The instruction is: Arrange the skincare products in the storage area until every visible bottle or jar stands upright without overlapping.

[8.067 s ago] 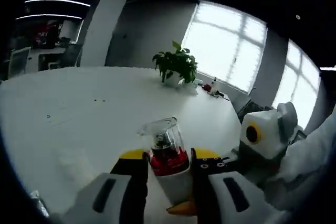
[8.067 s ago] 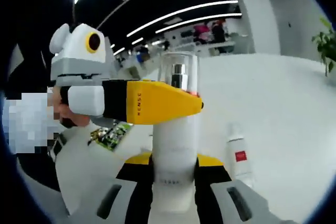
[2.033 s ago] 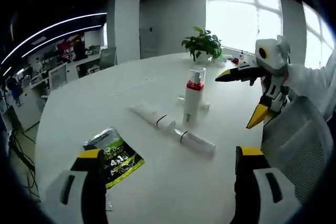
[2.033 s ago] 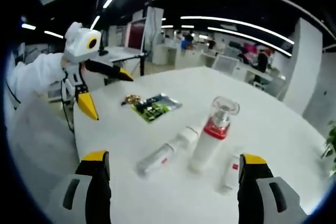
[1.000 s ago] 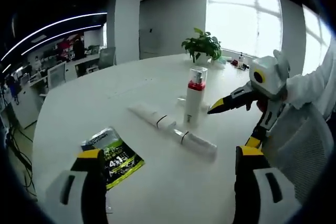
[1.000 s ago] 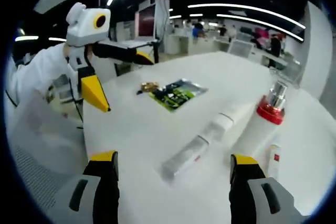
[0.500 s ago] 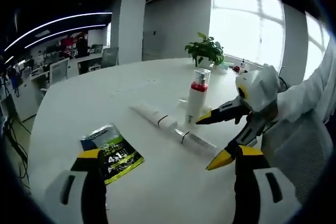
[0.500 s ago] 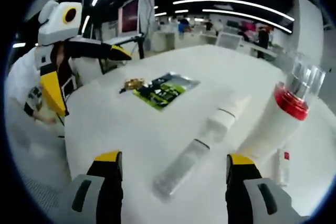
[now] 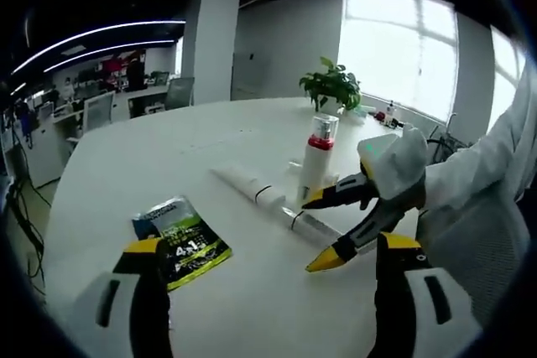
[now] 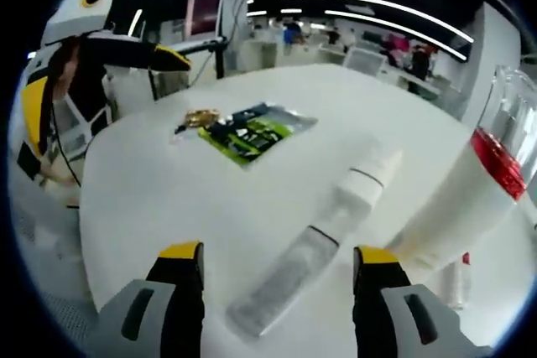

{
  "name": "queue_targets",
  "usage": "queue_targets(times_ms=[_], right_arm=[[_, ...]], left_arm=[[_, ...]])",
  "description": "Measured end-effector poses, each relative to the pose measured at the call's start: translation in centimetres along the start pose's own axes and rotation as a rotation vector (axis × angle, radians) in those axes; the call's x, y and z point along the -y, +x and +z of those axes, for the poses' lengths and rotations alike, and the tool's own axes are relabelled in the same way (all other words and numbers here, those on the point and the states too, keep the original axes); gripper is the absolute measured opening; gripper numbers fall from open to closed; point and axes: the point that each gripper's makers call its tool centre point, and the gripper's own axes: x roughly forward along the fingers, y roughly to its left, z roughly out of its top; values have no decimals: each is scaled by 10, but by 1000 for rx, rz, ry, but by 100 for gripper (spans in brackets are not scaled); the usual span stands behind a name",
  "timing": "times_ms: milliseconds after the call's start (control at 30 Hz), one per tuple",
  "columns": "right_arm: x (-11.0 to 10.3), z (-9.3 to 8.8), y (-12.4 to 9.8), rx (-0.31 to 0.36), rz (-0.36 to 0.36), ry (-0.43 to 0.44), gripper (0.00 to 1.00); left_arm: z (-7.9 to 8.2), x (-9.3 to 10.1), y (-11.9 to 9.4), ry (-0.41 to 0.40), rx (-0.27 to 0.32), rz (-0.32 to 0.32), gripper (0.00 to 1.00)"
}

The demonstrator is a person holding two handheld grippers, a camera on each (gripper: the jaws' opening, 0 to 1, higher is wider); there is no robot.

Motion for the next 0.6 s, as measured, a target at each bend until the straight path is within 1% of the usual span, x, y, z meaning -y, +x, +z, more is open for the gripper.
queue_targets(times_ms=[167, 333, 500, 567, 600], right_arm=[[4, -5, 5, -21, -5, 5, 65], [7, -6, 6, -24, -12, 14, 64], [6, -8, 6, -24, -3, 48, 64], [8, -7, 4, -15, -8, 40, 61], [9, -9, 2, -23, -11, 43, 58]], left_arm=[[-1, -2, 0, -8, -3, 0, 99], [-4, -1, 0, -11, -8, -4, 99], [-5, 0, 1, -19, -13, -8, 99], [-5, 0, 0, -19, -14, -6, 99], [-5, 0, 0, -19, -13, -7, 99]])
